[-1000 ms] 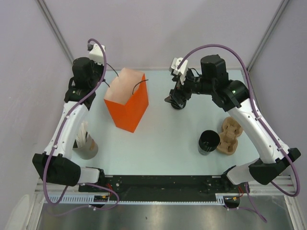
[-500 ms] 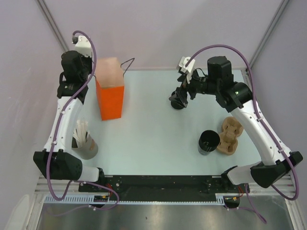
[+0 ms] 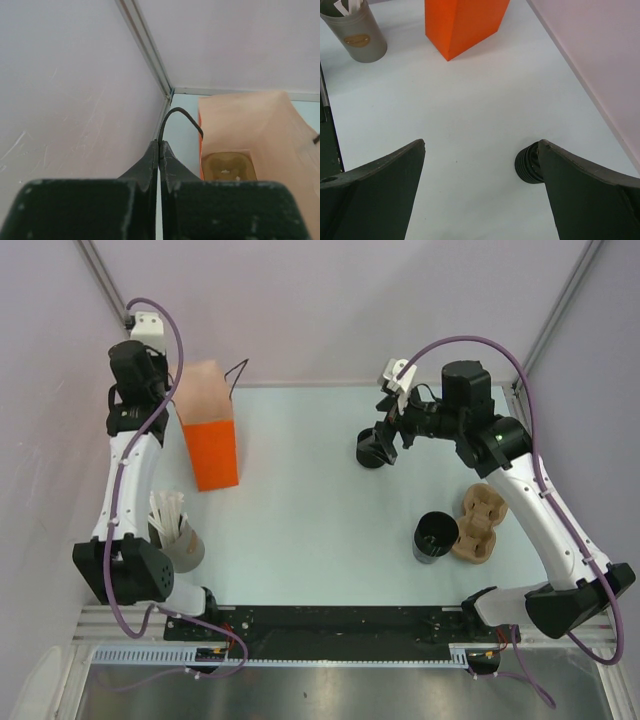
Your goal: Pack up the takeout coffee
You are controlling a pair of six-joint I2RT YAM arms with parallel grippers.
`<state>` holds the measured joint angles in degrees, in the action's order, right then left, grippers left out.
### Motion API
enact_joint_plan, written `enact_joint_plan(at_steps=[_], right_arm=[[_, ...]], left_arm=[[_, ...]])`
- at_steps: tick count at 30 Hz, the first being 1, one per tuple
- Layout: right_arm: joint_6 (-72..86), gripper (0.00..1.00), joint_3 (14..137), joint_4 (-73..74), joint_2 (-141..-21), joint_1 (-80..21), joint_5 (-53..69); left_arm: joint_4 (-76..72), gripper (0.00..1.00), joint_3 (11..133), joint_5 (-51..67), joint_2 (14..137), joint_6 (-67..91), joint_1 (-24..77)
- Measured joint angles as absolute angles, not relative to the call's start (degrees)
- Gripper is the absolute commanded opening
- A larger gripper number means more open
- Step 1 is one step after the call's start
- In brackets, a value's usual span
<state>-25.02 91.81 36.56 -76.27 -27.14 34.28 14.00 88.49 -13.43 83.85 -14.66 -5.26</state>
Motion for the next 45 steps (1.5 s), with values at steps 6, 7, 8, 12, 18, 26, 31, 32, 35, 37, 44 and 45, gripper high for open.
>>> enact_joint_plan(at_steps=[6,7,8,12,18,26,31,32,35,37,44,45], right_arm=[[-24.69,1.0,91.59,35.75,-76.25,-26.76,34.83],[-24.51,1.0,91.5,35.57,-76.25,-26.72,34.96],[-24.4,1.0,91.46,35.51,-76.23,-26.63,35.0],[-24.14,1.0,90.96,35.22,-76.16,-26.46,35.05],[-24.18,1.0,90.32,35.22,-76.14,-25.71,35.07],[-24.23,1.0,89.8,35.24,-75.5,-23.14,35.51],[-24.25,1.0,88.66,35.24,-74.39,-19.9,35.35],[-24.25,1.0,88.42,35.31,-74.24,-19.2,35.22],[-24.23,1.0,87.68,35.62,-74.02,-16.58,34.94],[-24.25,1.0,87.0,36.1,-73.82,-14.5,34.7],[-25.12,1.0,84.42,39.55,-72.42,-8.14,33.93],[-25.3,1.0,84.09,40.12,-72.1,-6.85,33.89]], left_arm=[[13.82,0.01,90.41,-15.53,85.14,-15.07,-7.03],[13.8,0.02,90.85,-16.01,85.54,-15.09,-7.18],[13.85,0.05,91.29,-16.36,85.93,-15.09,-7.29],[13.8,0.18,92.25,-17.41,87.33,-15.16,-7.77],[13.82,0.42,92.27,-17.67,87.85,-15.25,-8.49],[13.93,1.0,92.27,-15.84,87.39,-14.83,-8.78],[14.26,1.0,91.64,-9.63,83.26,-13.13,-8.82],[14.37,1.0,91.55,-8.49,82.21,-12.86,-8.82],[14.26,1.0,91.29,-4.47,77.95,-12.01,-8.45],[14.22,1.0,90.06,-1.93,74.46,-11.99,-7.75],[14.22,1.0,80.82,3.73,64.23,-13.78,1.72],[14.35,1.0,79.24,4.73,63.05,-14.2,3.6]])
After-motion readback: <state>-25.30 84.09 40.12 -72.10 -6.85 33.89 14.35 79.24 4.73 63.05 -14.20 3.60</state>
